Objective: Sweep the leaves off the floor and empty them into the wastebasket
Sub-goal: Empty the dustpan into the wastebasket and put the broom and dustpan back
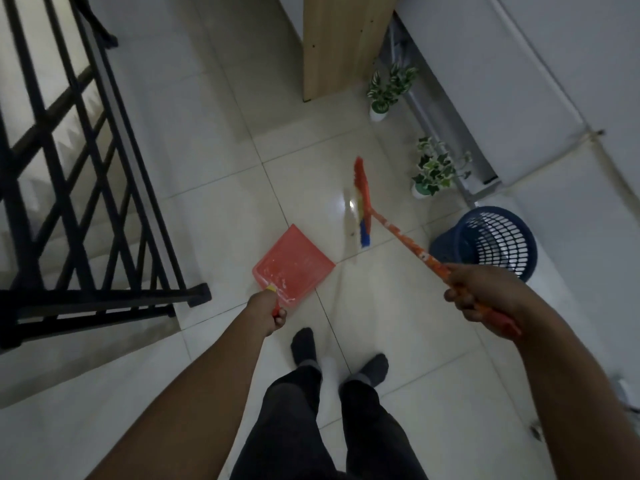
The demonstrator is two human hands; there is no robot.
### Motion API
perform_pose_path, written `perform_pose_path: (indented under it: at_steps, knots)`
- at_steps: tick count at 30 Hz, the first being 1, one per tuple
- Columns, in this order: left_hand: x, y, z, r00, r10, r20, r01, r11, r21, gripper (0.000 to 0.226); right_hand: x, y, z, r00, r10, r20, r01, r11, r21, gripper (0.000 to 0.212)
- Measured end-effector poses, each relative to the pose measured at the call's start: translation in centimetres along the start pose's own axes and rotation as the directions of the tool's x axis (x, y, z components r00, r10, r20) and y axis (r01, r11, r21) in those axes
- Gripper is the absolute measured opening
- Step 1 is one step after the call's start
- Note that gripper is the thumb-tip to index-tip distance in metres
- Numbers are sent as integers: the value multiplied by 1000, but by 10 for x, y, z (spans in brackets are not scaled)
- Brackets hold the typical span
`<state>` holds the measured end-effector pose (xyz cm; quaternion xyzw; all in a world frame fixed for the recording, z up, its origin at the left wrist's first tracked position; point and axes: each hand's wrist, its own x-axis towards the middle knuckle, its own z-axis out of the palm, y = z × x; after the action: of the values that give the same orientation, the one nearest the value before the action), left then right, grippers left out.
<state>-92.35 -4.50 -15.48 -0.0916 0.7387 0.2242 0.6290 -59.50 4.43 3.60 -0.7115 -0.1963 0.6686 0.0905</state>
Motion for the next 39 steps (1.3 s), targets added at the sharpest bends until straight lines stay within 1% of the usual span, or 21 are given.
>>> perform_pose_path:
  at_steps: [2, 4, 6, 7, 9, 11, 12, 13, 18, 21, 22, 24, 26, 28, 32, 34, 37, 39]
  knots:
    - [-4, 1, 13, 1000, -12, 9, 12, 1000, 24, 20, 6, 2, 1, 998, -46, -52, 39, 992, -120, 20]
    - [-7, 3, 24, 999, -35, 11, 34, 999, 41, 21, 20, 11, 5, 990, -94, -108, 66, 970, -236, 20]
    - [-8, 3, 34, 998, -62, 24, 61, 998, 33, 23, 36, 23, 9, 979, -135, -150, 64, 913, -404, 24]
    - [-9, 2, 39, 997, -69, 29, 69, 997, 25, 22, 44, 30, 12, 974, -155, -163, 49, 854, -519, 27]
    - [-8, -2, 47, 995, -87, 45, 87, 996, 6, 20, 52, 43, 17, 971, -186, -152, 19, 691, -722, 32]
    - [-5, -6, 55, 992, -104, 65, 106, 994, -19, 19, 54, 56, 22, 978, -173, -117, 3, 573, -819, 38]
    - [-3, -7, 58, 991, -110, 73, 113, 993, -33, 19, 52, 60, 23, 984, -150, -100, -1, 549, -836, 37]
    - [-1, -9, 61, 990, -116, 78, 120, 992, -43, 20, 48, 63, 24, 989, -120, -86, -5, 552, -834, 36]
    - [7, -19, 70, 986, -147, 83, 154, 985, -83, 20, 6, 68, 19, 999, 5, -42, -35, 677, -735, 36]
    - [7, -22, 71, 982, -162, 97, 171, 981, -95, 19, -28, 59, 7, 995, 98, 22, -68, 824, -563, 39]
    - [7, -22, 71, 982, -163, 100, 173, 980, -97, 20, -37, 54, 5, 993, 111, 48, -71, 854, -515, 42]
    - [8, -21, 71, 982, -159, 102, 169, 980, -100, 22, -49, 45, 3, 993, 97, 70, -50, 869, -492, 43]
    - [8, -20, 69, 983, -148, 105, 159, 981, -108, 23, -49, 40, 7, 998, 49, 46, -18, 848, -529, 44]
    - [9, -21, 66, 985, -136, 106, 148, 982, -117, 23, -40, 37, 13, 1000, -23, -14, 10, 796, -605, 42]
    - [6, -25, 60, 987, -125, 100, 137, 982, -130, 25, -2, 39, 36, 984, -170, -56, 57, 593, -803, 23]
    - [5, -29, 58, 989, -127, 79, 137, 981, -137, 25, 14, 45, 46, 983, -175, -51, 52, 535, -843, 21]
    - [5, -35, 53, 989, -132, 73, 142, 979, -150, 22, 25, 60, 55, 989, -145, 2, 72, 483, -873, 17]
    - [6, -36, 46, 987, -141, 80, 153, 973, -172, 20, 20, 67, 61, 994, -98, 43, 85, 479, -874, 15]
